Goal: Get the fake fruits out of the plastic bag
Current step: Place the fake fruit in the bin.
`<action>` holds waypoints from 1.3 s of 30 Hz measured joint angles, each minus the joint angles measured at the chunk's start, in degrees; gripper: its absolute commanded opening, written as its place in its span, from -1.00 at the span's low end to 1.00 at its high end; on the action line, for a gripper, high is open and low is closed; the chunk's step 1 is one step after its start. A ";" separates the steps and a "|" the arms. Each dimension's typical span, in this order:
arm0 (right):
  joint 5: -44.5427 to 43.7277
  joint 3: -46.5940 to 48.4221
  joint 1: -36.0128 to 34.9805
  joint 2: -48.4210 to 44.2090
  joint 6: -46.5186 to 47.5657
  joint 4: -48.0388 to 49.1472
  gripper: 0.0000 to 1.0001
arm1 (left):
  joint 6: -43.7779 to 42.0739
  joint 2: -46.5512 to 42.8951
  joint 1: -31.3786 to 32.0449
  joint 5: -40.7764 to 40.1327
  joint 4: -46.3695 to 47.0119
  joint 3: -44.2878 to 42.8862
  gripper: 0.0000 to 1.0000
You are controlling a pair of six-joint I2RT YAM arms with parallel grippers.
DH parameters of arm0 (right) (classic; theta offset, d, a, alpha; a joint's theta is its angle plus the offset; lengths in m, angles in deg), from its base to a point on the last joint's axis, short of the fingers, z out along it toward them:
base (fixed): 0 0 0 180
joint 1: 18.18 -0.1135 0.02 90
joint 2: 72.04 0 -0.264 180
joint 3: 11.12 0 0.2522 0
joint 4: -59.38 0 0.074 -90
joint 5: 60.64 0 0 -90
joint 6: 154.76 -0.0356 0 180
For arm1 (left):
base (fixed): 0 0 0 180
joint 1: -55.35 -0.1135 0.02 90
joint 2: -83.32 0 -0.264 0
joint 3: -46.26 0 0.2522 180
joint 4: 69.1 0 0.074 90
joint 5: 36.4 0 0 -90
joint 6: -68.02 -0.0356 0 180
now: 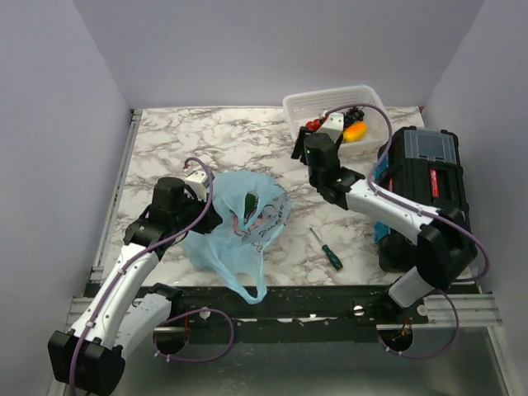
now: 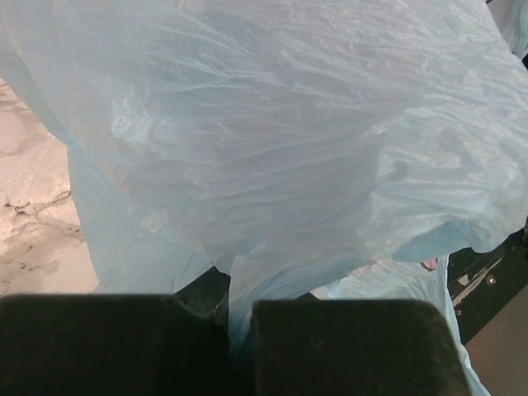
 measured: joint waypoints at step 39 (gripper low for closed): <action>15.28 50.05 16.28 44.83 -1.62 -12.66 1.00 | -0.26 -0.07 -0.61 -0.26 0.00 0.00 -1.00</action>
